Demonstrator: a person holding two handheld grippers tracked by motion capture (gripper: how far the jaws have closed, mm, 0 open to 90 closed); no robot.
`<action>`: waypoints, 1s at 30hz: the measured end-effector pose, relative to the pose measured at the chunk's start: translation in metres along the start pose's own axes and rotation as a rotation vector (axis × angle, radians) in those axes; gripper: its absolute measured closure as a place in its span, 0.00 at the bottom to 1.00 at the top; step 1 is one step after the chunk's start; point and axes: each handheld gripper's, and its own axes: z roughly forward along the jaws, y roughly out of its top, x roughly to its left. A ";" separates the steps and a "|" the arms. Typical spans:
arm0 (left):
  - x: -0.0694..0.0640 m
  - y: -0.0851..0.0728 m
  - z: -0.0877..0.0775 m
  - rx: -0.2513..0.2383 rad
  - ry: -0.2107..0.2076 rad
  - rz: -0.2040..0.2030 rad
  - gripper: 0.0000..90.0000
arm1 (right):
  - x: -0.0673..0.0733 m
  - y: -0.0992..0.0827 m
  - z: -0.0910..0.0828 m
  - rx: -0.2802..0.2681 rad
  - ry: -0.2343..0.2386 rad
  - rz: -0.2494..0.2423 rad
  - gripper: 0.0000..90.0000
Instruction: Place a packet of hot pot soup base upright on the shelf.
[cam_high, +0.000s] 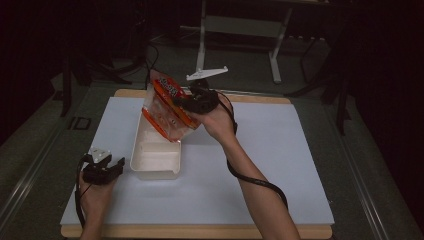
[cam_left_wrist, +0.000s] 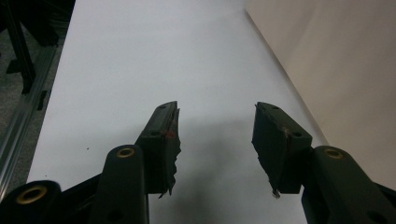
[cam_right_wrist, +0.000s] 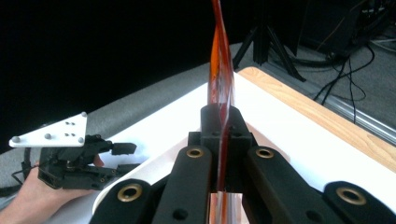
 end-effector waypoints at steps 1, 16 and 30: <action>0.000 0.000 0.000 0.000 0.000 0.000 0.57 | 0.000 0.001 0.002 0.011 0.000 0.003 1.00; 0.001 0.000 0.000 0.001 0.001 0.000 0.57 | -0.005 0.007 0.027 0.137 0.004 0.012 1.00; 0.001 0.000 0.000 0.001 -0.001 -0.002 0.57 | 0.000 0.009 0.053 0.224 0.015 -0.012 1.00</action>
